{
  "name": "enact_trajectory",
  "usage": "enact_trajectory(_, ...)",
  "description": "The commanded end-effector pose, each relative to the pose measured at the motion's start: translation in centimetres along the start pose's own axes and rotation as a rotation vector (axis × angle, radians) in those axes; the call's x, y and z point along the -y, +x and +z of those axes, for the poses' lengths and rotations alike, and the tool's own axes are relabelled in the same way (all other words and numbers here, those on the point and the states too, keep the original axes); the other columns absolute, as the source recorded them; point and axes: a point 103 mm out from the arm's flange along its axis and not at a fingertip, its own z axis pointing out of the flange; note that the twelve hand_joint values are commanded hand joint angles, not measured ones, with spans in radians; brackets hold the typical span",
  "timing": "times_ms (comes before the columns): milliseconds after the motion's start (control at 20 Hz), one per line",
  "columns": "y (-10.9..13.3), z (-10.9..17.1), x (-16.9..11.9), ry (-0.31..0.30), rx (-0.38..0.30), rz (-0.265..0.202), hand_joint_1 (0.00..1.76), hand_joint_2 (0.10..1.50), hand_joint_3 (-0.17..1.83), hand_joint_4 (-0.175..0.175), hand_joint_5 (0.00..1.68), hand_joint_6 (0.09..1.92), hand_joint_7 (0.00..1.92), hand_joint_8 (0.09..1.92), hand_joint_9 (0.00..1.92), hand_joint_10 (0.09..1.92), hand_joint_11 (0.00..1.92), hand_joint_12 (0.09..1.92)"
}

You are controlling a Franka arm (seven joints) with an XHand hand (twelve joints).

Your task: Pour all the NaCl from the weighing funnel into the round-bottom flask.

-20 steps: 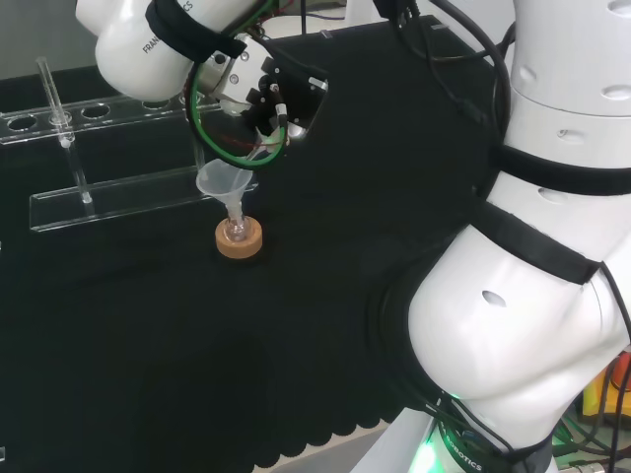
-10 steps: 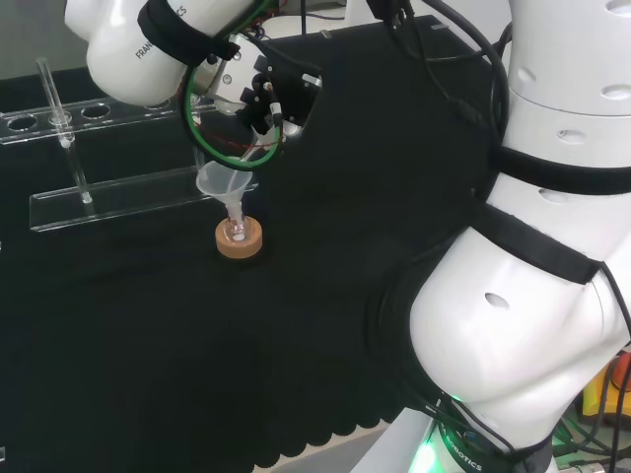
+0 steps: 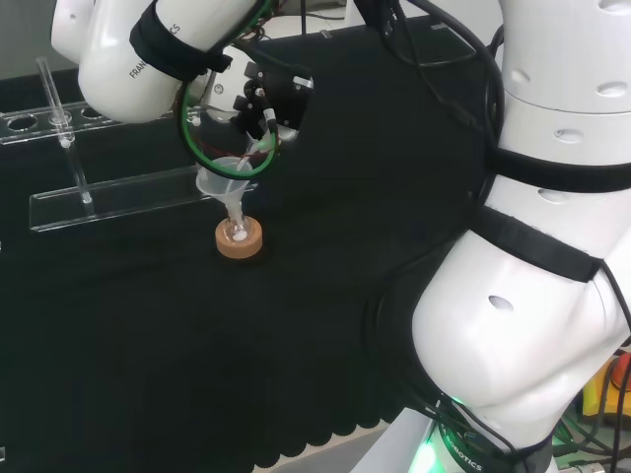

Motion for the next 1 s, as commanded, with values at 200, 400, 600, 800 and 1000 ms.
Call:
enact_trajectory(200, 0.6, -0.6, 0.3, 0.020, 0.117, 0.015, 1.09, 1.11, -0.17, 0.152, 1.17, 0.72, 1.19, 0.43, 1.31, 0.22, 0.87, 1.01)
enact_trajectory(400, 0.7, -0.9, 0.4, 0.000, 0.130, 0.012, 1.09, 1.11, -0.17, 0.155, 1.17, 0.72, 1.19, 0.43, 1.31, 0.21, 0.86, 1.01)
enact_trajectory(600, 0.7, -1.1, 0.4, -0.002, 0.132, 0.015, 1.09, 1.11, -0.17, 0.157, 1.17, 0.72, 1.19, 0.43, 1.31, 0.21, 0.86, 1.01)
enact_trajectory(800, 0.7, -1.3, 0.4, -0.003, 0.158, 0.026, 1.09, 1.11, -0.17, 0.159, 1.17, 0.72, 1.19, 0.43, 1.31, 0.21, 0.86, 1.02)
enact_trajectory(1000, 0.9, -1.7, 0.4, -0.008, 0.218, 0.036, 1.09, 1.11, -0.17, 0.158, 1.17, 0.72, 1.19, 0.43, 1.31, 0.21, 0.85, 1.01)
